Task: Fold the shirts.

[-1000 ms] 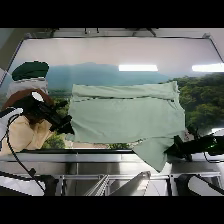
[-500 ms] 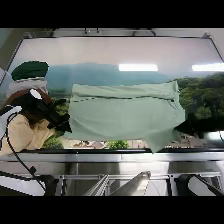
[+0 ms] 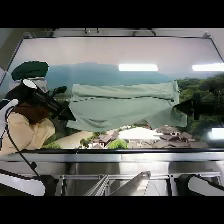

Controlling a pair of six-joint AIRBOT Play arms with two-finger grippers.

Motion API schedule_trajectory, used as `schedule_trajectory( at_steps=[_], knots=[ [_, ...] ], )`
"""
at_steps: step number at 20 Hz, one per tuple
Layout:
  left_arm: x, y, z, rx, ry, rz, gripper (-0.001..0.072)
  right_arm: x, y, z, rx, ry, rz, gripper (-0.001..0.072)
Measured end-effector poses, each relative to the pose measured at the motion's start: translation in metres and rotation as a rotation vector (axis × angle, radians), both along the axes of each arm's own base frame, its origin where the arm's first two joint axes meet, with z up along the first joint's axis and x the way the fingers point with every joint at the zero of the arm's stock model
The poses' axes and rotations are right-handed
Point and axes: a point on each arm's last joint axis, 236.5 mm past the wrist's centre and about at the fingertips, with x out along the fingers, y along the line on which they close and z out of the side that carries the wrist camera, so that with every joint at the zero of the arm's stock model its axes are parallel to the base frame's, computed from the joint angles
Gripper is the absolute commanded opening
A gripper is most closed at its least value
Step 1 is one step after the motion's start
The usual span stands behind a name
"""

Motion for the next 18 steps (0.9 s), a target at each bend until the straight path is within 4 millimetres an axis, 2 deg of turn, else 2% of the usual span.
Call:
schedule_trajectory(
  at_steps=[3, 6, 10, 14, 17, 18],
  knots=[
    [0.031, 0.01, -0.003, -0.003, 0.001, 0.066, 0.0032, 0.038, -0.019, -0.018, 0.017, -0.012, -0.052, 0.0021],
    [0.062, 0.023, -0.003, -0.031, 0.009, 0.165, 0.0031, 0.071, -0.037, -0.026, 0.027, -0.037, -0.083, 0.0022],
    [0.104, 0.03, 0.002, -0.107, -0.027, 0.279, 0.0031, 0.105, -0.047, -0.032, 0.019, -0.076, -0.083, 0.0022],
    [0.139, 0.025, -0.007, -0.128, -0.067, 0.316, 0.0031, 0.125, -0.045, -0.054, -0.01, -0.075, -0.086, 0.0022],
    [0.156, 0.016, -0.016, -0.135, -0.093, 0.3, 0.0036, 0.128, -0.048, -0.076, -0.057, -0.055, -0.083, 0.0022],
    [0.161, 0.013, -0.018, -0.139, -0.099, 0.292, 0.0154, 0.127, -0.049, -0.082, -0.079, -0.048, -0.077, 0.0022]
  ],
)
